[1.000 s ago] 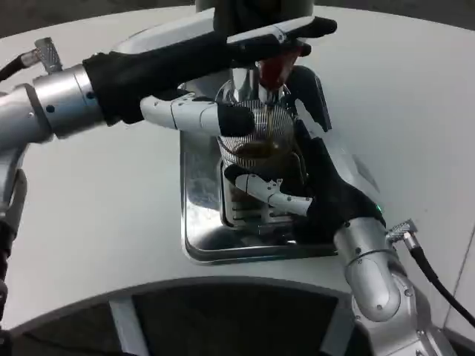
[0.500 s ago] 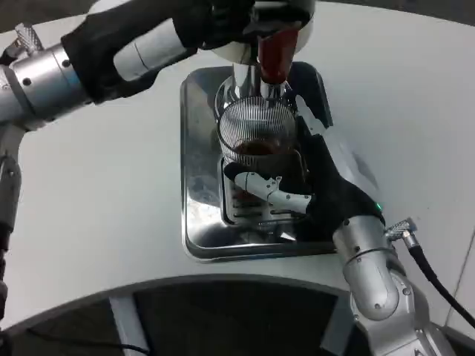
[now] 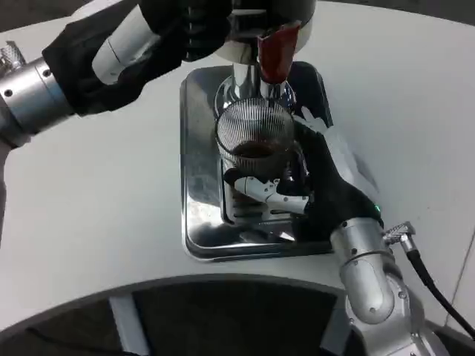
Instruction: Grasp the cup under the faucet to collect the drink, then remove the cup.
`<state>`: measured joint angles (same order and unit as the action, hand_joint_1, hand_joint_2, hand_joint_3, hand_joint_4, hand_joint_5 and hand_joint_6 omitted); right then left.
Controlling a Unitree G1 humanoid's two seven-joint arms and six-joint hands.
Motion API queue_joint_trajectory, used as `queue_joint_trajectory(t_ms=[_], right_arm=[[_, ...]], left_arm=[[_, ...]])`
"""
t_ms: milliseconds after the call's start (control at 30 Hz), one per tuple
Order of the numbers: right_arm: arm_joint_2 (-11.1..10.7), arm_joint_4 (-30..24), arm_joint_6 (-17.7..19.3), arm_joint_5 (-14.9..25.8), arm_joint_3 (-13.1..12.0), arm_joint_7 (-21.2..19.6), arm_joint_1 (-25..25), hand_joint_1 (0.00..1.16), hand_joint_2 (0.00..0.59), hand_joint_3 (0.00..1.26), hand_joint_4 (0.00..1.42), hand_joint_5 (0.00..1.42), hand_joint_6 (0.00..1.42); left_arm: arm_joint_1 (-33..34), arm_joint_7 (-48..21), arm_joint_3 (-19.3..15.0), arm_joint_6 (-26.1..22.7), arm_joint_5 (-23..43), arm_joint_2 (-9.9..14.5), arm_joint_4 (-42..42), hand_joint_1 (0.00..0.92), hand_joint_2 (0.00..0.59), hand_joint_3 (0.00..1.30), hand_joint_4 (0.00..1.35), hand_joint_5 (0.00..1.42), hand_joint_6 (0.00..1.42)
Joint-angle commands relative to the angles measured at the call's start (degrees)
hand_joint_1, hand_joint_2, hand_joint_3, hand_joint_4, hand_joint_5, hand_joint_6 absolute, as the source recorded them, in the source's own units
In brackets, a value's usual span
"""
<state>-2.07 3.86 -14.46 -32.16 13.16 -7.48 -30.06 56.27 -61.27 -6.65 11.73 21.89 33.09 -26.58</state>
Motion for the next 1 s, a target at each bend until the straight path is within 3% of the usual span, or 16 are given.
queue_joint_trajectory(t_ms=[33, 233, 367, 500, 533, 567, 633, 833, 1000], right_arm=[[0.7, -1.4, 0.1, -0.1, 0.4, -1.4, 1.5, 0.77, 0.213, 0.44, 0.24, 0.05, 0.01], [1.3, -1.7, -0.1, -0.6, 0.8, -2.9, 1.8, 0.82, 0.218, 0.57, 0.48, 0.25, 0.09], [1.8, -2.6, -0.5, -1.9, 1.2, -4.6, 2.5, 0.88, 0.223, 0.70, 0.66, 0.48, 0.30], [2.2, -3.5, -1.0, -2.9, 1.4, -5.6, 3.2, 0.90, 0.215, 0.76, 0.73, 0.56, 0.42], [2.3, -3.7, -1.1, -3.1, 1.4, -5.8, 3.4, 0.90, 0.215, 0.79, 0.78, 0.61, 0.48], [2.3, -3.8, -1.3, -3.4, 1.5, -6.0, 3.5, 0.91, 0.213, 0.81, 0.81, 0.71, 0.66], [2.4, -4.0, -1.4, -3.6, 1.7, -6.2, 3.6, 0.95, 0.212, 0.83, 0.86, 0.79, 0.79], [2.8, -4.5, -1.2, -4.7, 1.9, -8.0, 4.6, 0.97, 0.196, 0.89, 0.95, 0.93, 1.00], [2.8, -4.8, -0.6, -5.2, 2.1, -9.4, 5.3, 1.03, 0.183, 0.93, 1.04, 1.00, 1.09]], left_arm=[[-1.6, 0.5, -1.2, -0.3, -0.6, 1.4, 0.1, 0.000, 0.004, 0.07, 0.05, 0.13, 0.00], [-2.9, 0.7, -2.5, -0.9, -0.3, 2.3, 1.2, 0.000, 0.005, 0.07, 0.05, 0.14, 0.00], [-4.3, 1.3, -4.0, -1.8, 0.2, 3.6, 2.4, 0.000, 0.007, 0.08, 0.06, 0.15, 0.00], [-6.2, 2.0, -5.7, -2.6, 0.6, 4.8, 3.7, 0.000, 0.008, 0.08, 0.06, 0.15, 0.00], [-6.9, 2.1, -6.3, -2.8, 0.8, 5.2, 4.2, 0.000, 0.008, 0.08, 0.06, 0.15, 0.00], [-7.4, 2.2, -6.6, -2.9, 0.9, 5.5, 4.7, 0.000, 0.008, 0.08, 0.06, 0.15, 0.00], [-8.6, 2.2, -7.4, -3.1, 1.1, 6.0, 5.7, 0.000, 0.008, 0.08, 0.06, 0.15, 0.00], [-11.9, 2.5, -9.5, -3.2, 1.2, 7.6, 8.3, 0.000, 0.008, 0.08, 0.06, 0.15, 0.00], [-15.5, 3.0, -11.0, -3.0, 1.5, 8.4, 11.7, 0.000, 0.014, 0.08, 0.04, 0.13, 0.00]])
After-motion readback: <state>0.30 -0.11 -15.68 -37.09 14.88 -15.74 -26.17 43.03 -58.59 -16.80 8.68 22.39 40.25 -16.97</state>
